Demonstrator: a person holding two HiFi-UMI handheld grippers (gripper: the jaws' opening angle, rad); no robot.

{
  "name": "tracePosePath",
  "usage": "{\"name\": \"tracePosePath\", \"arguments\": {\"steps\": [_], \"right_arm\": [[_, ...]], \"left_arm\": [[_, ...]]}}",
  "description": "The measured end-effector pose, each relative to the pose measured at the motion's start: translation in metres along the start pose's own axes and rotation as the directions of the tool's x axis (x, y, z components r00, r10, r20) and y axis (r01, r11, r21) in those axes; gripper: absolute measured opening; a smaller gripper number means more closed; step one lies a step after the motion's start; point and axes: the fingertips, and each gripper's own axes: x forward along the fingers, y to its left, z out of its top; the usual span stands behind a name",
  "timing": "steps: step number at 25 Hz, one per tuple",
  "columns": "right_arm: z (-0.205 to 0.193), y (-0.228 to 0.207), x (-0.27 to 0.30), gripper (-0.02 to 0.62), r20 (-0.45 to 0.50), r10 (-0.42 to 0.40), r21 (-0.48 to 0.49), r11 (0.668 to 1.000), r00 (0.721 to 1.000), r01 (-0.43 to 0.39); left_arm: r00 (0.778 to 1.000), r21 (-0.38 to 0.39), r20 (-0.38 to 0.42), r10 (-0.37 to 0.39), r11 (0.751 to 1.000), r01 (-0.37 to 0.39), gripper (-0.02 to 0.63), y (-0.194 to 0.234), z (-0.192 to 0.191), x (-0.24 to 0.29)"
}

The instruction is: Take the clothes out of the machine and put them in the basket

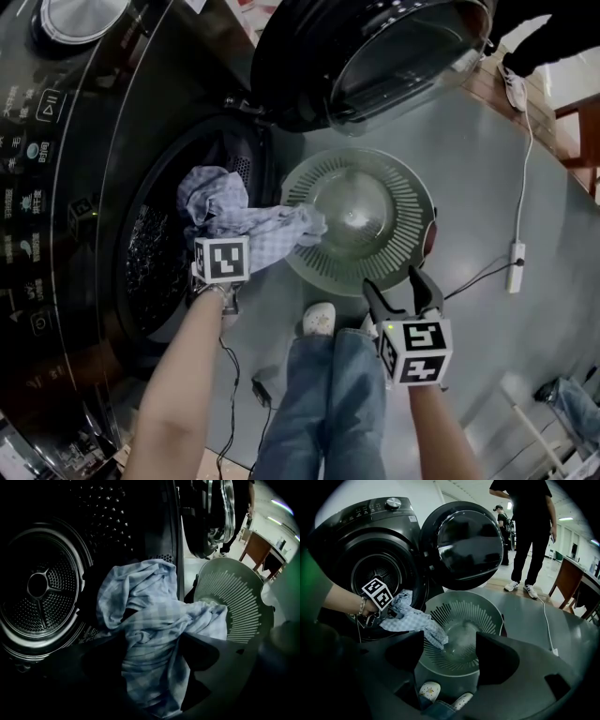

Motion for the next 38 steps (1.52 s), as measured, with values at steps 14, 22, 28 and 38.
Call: {"name": "tracePosePath", "arguments": {"steps": [14,22,28,38], "right_arm": [[0.004,-0.008,-0.021,0.273,0.023,-0.022,-0.040,0.999,0.999,0.023],[0.009,-0.013,-0.043,0.273,0.038,-0.048,-0.014,0.999,0.998,0.049],[0.024,-0.019,-0.065,0.273,0.065,-0.061,-0.008,0.998,0.996,0.062],[0.038,-0.039,-0.106,0.273,0.110,-0.101,0.046,0.994,0.989,0.096]], "left_arm": [[0.991,0.060,0.128,0.046,0.997,-0.054,0.052,-0.025,0.009,-0.051],[0.980,0.079,0.194,-0.041,0.997,0.026,0.052,-0.054,0.019,-0.093],[0.965,0.035,0.239,-0.109,0.994,0.103,0.051,-0.076,0.029,-0.127],[0.917,-0.036,0.333,-0.220,0.969,0.246,0.049,-0.114,0.052,-0.191]]}}
